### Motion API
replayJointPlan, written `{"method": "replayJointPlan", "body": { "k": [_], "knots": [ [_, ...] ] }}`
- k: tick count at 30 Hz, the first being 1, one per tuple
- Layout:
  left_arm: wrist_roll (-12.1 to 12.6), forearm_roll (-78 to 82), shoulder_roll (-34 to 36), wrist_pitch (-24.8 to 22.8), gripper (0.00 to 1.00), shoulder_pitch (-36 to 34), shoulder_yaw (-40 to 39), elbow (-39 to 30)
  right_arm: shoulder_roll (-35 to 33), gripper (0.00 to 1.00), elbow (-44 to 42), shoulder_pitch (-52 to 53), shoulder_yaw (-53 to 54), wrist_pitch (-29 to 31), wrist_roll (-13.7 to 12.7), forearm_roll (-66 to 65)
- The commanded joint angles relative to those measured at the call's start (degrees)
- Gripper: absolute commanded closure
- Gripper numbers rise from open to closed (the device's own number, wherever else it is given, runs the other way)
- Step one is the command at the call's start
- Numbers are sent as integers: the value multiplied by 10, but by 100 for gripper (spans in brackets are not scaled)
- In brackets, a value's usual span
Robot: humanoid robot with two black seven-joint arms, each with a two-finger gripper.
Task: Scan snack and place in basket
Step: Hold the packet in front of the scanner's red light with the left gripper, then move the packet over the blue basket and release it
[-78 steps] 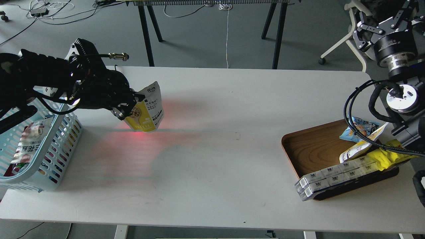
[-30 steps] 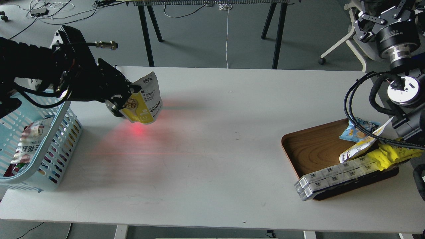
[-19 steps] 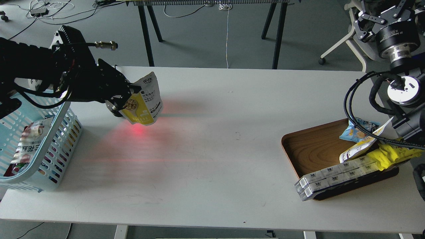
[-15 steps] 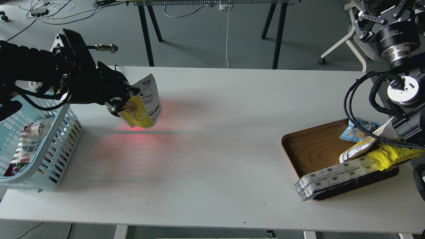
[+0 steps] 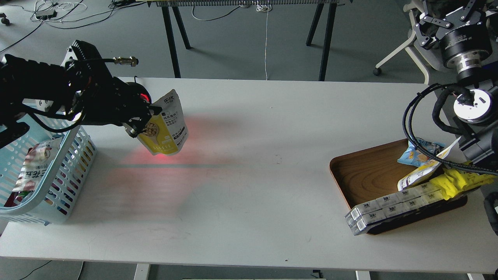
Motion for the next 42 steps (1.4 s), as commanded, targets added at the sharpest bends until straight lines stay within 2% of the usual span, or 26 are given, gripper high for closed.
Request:
{"method": "replayJointPlan", "body": {
  "k": [1,10,25,31,37,42],
  "knots": [
    [1,0,-1,0,100,0,-1,3,-1,1,0,0,0,0,0,0],
    [-7,0,-1,0,100,-39,-7,34,-1,1,0,0,0,0,0,0],
    [-7,0,-12,0,100,-35,-6,24,-2,1,0,-2,0,0,0,0],
    [-10,0,60,0,100,-31,-5,-60,-11,1,0,-3,1,0,0,0],
    [-17,0,150,3,100,-32,-6,-75,-11,1,1,-3,2,0,0,1],
    [-17,0,247,57,100,-32,-5,-75,-12,1,1,-4,2,0,0,1]
  ]
}}
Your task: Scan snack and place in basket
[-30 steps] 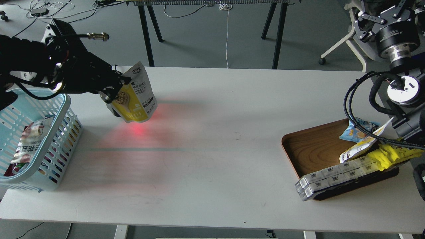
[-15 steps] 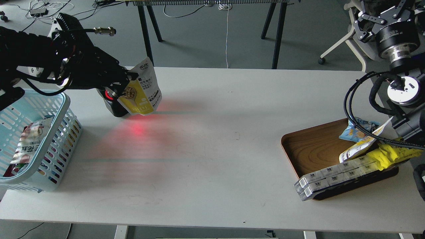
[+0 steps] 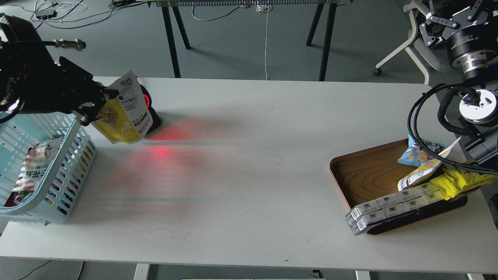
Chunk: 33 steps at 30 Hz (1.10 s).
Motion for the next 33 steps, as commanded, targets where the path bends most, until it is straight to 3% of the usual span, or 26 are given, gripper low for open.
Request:
{"method": "replayJointPlan", "body": {
  "k": [1,8,12,16,24,27,30,33],
  "knots": [
    [0,0,70,42,100,-1,1,0,-1,1,0,-1,0,0,0,-1],
    [0,-34,192,104,100,0,51,2,4,1,0,-1,0,0,0,-1],
    [0,-33,247,173,100,-1,148,12,7,1,-1,-1,0,0,0,0],
    [0,-32,247,236,100,-1,223,12,7,1,-1,-2,-1,0,0,-1],
    [0,-32,247,297,100,-1,287,11,9,1,0,-1,-2,0,0,-1],
    [0,-33,247,299,95,-1,291,11,9,1,0,1,-2,0,0,0],
    [0,-37,247,300,78,-2,290,12,8,1,0,2,-2,0,0,-1],
    [0,-74,247,295,69,-5,290,12,6,1,0,2,-2,0,0,-1]
  ]
}}
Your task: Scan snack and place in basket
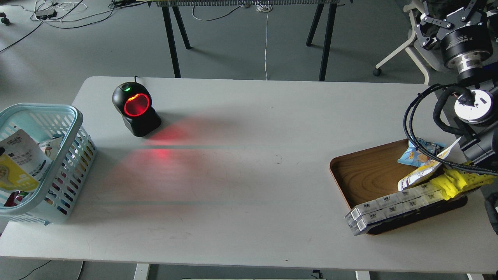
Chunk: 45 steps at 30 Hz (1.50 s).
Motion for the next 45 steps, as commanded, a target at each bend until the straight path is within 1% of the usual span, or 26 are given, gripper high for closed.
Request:
{"method": "replayJointPlan", "body": {
  "k": [1,2,4,5,7,8,10,13,17,21,23,26,29,34,37,39,41,43,45],
  "knots": [
    [0,-55,0,-6,65,-2,0,1,-3,1,0,-1,0,0,0,0],
    [0,-78,0,-6,59,-3,-1,1,-4,1,0,-1,0,0,0,0],
    [0,-144,0,-7,38,-8,-4,2,-5,1,0,-2,0,0,0,0],
    [0,-192,0,-7,29,-12,-5,3,-5,1,1,-2,0,0,0,0],
    [0,-299,0,-9,22,-27,-11,5,-8,1,1,-2,0,0,0,0],
    [0,-362,0,-9,20,-36,-17,10,-8,1,1,-2,1,0,0,0],
    [0,-468,0,-11,19,-45,-25,23,-8,1,0,-2,0,0,0,0],
    [0,-591,-43,-34,19,-53,-44,51,-10,1,-1,0,0,0,0,0],
    [0,-759,-109,-89,19,-62,-87,86,-27,1,-1,3,2,0,0,1],
    [0,-916,-153,-144,13,-62,-127,103,-37,1,-2,9,17,0,0,0],
    [0,-980,-175,-156,9,-62,-141,108,-40,1,-2,12,17,0,0,0],
    [0,-1096,-220,-158,6,-61,-157,129,-52,1,-1,18,16,0,0,0],
    [22,-1188,-277,-160,5,-62,-174,169,-61,1,-1,30,13,0,0,-2],
    [34,-1291,-383,-169,3,-60,-206,261,-63,1,-3,37,13,0,0,-2],
    [46,-1341,-455,-203,3,-59,-225,339,-62,1,-4,37,17,0,-2,-2],
    [54,-1378,-504,-223,3,-58,-243,392,-61,1,-6,38,19,0,-20,0],
    [63,-1408,-550,-237,3,-55,-261,450,-59,1,-7,41,23,0,-24,1],
    [78,-1426,-598,-251,3,-54,-282,512,-52,1,-13,41,32,0,-28,1],
    [98,-1433,-657,-267,3,-54,-308,577,-44,1,-34,41,40,0,-43,1]
  ]
}}
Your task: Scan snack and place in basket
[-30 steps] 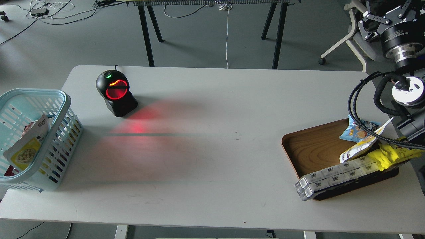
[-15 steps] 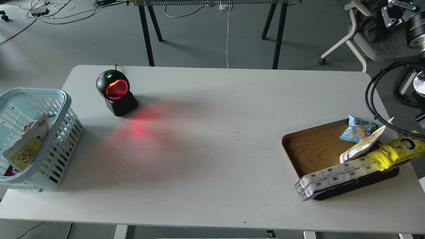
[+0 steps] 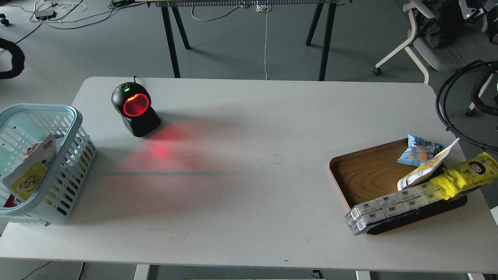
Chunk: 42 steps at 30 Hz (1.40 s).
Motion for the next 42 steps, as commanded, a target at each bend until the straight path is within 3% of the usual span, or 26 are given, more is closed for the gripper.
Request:
{"method": "replayJointPlan", "body": {
  "k": [1,6,8,13,36,42],
  "knots": [
    [33,-16,-99,-29,3,2,-44,111,19,1,-27,0,12,0,-22,1],
    [88,-16,-192,-53,3,2,-101,197,47,1,-50,-1,32,0,-58,1],
    [100,-16,-213,-54,3,3,-112,208,54,1,-55,-1,34,0,-62,1],
    [100,-15,-234,-80,1,9,-110,206,69,1,-57,-1,34,0,-66,1],
    [101,-13,-236,-80,1,45,-108,192,89,1,-44,-11,37,0,-72,7],
    [93,-13,-236,-80,1,102,-116,158,89,1,-40,-7,37,0,-73,7]
  ]
}}
